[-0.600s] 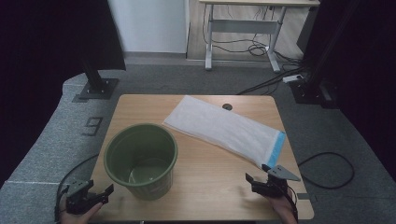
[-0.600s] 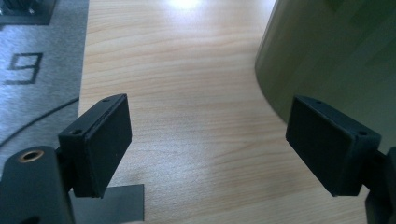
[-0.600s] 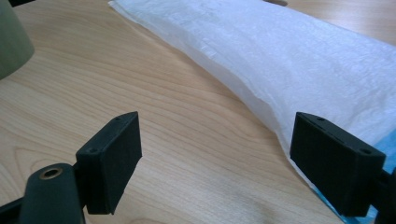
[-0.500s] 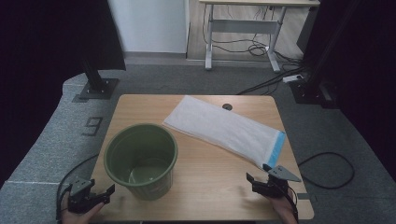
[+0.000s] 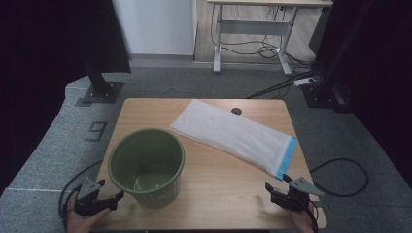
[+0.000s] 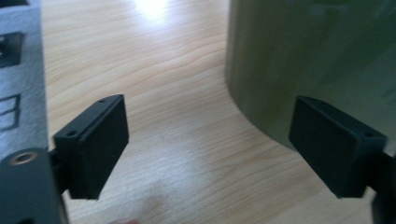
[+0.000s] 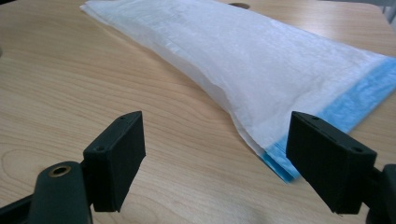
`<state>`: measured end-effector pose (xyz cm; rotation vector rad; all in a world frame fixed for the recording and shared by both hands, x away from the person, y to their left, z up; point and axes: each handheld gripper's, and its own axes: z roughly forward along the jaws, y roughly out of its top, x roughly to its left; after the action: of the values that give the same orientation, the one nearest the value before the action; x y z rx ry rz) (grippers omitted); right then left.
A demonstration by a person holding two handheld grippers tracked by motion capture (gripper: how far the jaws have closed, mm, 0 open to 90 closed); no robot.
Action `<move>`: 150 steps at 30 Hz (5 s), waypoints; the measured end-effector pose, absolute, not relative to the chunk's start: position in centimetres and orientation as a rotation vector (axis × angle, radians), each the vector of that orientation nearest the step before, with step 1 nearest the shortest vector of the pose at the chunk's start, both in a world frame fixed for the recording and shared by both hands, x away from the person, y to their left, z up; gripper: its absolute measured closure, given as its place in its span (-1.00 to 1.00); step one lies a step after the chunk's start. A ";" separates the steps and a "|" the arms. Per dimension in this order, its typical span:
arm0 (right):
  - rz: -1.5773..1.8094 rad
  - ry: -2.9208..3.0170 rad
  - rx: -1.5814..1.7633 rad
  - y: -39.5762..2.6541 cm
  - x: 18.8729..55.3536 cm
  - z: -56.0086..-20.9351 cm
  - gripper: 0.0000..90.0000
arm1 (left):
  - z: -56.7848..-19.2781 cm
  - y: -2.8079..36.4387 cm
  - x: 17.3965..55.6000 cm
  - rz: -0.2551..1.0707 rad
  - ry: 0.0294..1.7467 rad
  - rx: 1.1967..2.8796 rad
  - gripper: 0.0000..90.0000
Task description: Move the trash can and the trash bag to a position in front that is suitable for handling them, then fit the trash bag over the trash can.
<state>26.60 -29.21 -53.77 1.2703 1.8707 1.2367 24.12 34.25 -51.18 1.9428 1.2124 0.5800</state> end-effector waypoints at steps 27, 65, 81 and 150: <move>1.208 1.932 1.259 -28.1 26.8 -54.6 -0.56 | -49.3 28.0 24.4 0.377 0.735 2.091 -0.99; 1.262 1.934 1.249 -28.1 26.7 -54.1 -0.56 | -49.2 17.4 30.6 0.451 0.690 2.153 -0.85; 1.258 1.964 1.235 -27.9 26.6 -54.2 -0.56 | -49.1 14.4 31.3 0.517 0.687 2.158 -0.81; 1.026 2.070 1.355 -30.0 29.0 -53.4 0.50 | -49.9 25.2 29.6 0.545 1.063 2.085 -0.72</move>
<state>29.02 -30.02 -53.43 1.3551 2.0702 1.0260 29.58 25.22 -49.88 2.0854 1.0626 0.5447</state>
